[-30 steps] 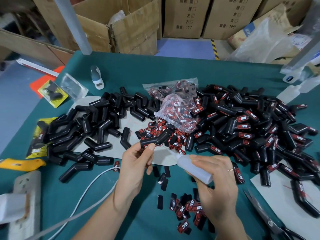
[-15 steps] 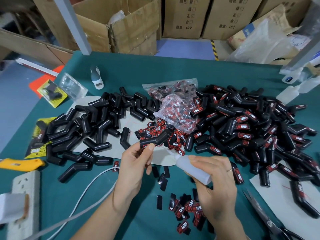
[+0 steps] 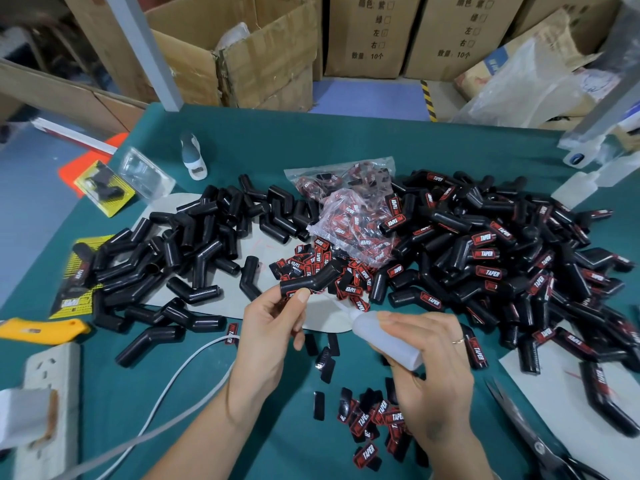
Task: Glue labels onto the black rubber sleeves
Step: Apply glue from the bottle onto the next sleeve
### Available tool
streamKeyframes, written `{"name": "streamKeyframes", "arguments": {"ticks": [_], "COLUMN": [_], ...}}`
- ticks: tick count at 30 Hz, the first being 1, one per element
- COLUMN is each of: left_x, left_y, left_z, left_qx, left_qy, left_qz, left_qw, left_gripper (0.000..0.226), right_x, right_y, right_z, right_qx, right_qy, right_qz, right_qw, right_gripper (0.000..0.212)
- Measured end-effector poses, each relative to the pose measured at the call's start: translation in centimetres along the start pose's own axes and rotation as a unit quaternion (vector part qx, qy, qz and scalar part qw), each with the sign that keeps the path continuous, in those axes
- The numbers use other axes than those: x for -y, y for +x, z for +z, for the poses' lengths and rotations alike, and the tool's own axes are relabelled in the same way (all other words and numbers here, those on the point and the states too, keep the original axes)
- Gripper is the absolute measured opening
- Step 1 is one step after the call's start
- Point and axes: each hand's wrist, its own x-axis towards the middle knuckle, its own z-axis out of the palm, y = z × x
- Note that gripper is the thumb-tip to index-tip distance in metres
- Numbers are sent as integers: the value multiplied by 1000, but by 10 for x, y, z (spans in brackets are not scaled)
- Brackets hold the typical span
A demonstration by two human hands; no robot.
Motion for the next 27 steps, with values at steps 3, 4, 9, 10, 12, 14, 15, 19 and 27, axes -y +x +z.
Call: {"name": "streamKeyframes", "arguments": {"ticks": [3, 4, 9, 10, 12, 14, 15, 19, 27], "left_x": [0, 0, -2, -2, -1, -1, -1, 1, 3], "left_y": [0, -1, -1, -1, 0, 0, 0, 0, 3], "left_z": [-1, -1, 0, 0, 1, 1, 1, -1, -3], "left_qx": [1, 1, 3, 3, 3, 4, 4, 7, 6], "left_qy": [-2, -6, -14, -12, -8, -7, -5, 3, -25], "left_qz": [-2, -3, -2, -2, -1, -1, -1, 2, 0], "left_qw": [1000, 1000, 1000, 1000, 1000, 1000, 1000, 1000, 1000], "left_gripper": [21, 22, 15, 14, 16, 17, 18, 13, 28], "right_x": [0, 0, -2, -2, -2, -2, -2, -1, 4], "right_y": [0, 0, -2, -1, -1, -1, -1, 0, 5], "right_z": [1, 1, 0, 0, 0, 0, 0, -1, -4], "right_qx": [-4, -6, 0, 2, 3, 5, 5, -4, -46], "right_qy": [-3, -4, -7, -6, -4, 0, 3, 4, 38], "right_qz": [-1, -1, -2, -4, -2, -3, -4, -7, 29], "right_qw": [1000, 1000, 1000, 1000, 1000, 1000, 1000, 1000, 998], "right_gripper": [59, 61, 69, 68, 71, 71, 70, 64, 45]}}
